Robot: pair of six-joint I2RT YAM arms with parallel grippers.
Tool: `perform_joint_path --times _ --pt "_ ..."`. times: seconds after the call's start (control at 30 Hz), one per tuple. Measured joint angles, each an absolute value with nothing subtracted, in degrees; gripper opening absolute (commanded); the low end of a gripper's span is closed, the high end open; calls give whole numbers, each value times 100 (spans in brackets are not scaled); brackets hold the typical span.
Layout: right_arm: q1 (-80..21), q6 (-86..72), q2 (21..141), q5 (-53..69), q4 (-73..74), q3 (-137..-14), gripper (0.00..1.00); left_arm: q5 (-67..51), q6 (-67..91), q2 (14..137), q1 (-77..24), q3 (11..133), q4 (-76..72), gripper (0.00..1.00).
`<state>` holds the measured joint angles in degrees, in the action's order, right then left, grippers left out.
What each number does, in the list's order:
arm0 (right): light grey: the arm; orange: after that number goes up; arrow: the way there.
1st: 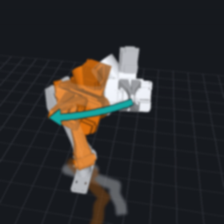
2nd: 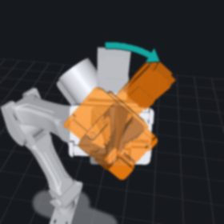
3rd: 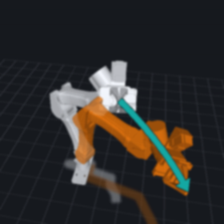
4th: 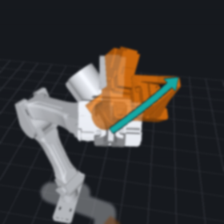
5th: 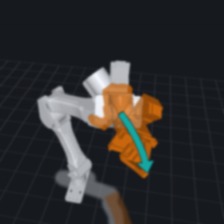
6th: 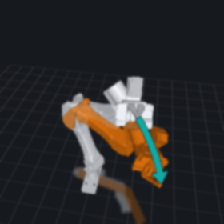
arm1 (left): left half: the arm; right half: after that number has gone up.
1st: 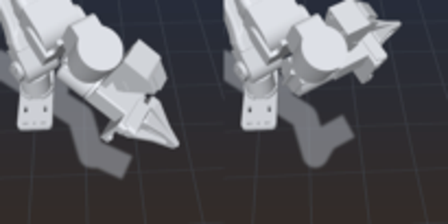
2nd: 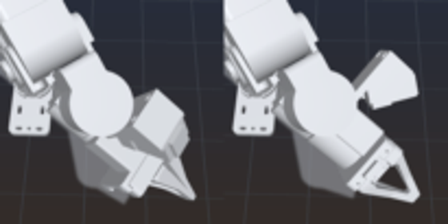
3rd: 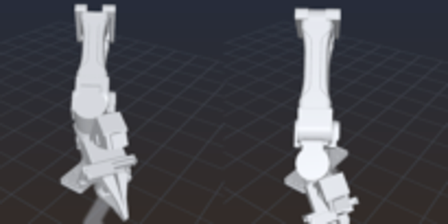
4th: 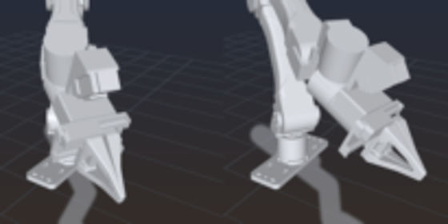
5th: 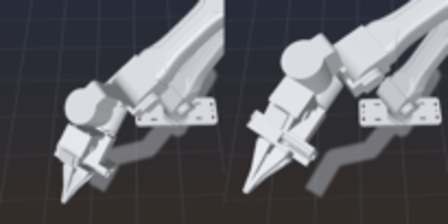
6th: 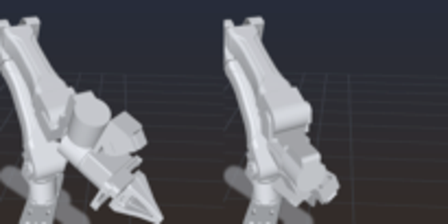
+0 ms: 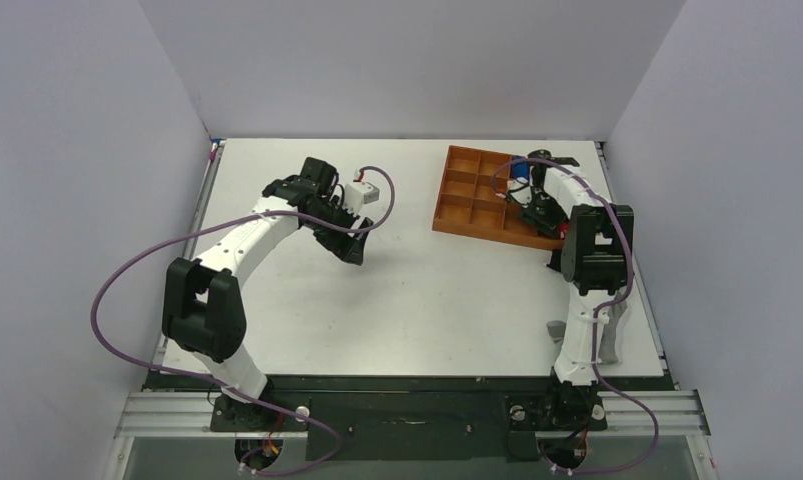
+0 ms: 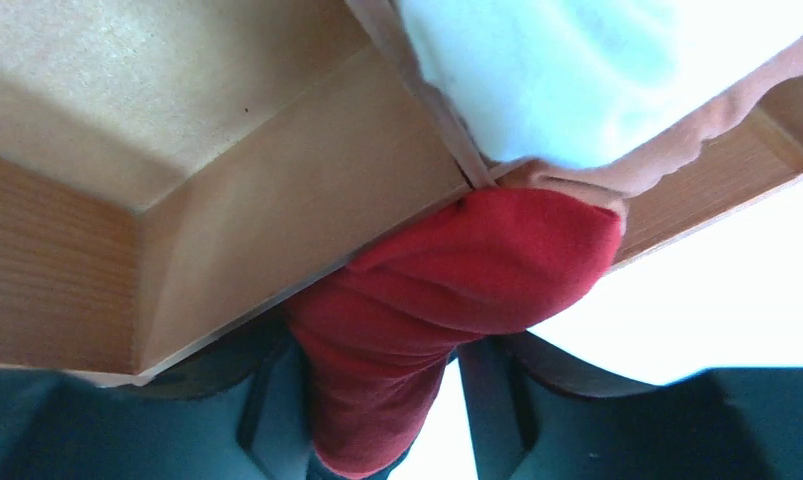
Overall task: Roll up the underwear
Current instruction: Place the underwear in the storage box.
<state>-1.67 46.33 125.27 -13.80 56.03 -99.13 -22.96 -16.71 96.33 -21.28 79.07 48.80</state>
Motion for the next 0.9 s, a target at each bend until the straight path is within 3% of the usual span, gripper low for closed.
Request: perform_joint_path --times 0.9 --pt "222 4342 12427 235 5964 -10103 60 -2296 -1673 9631 -2128 7907 4882 68"
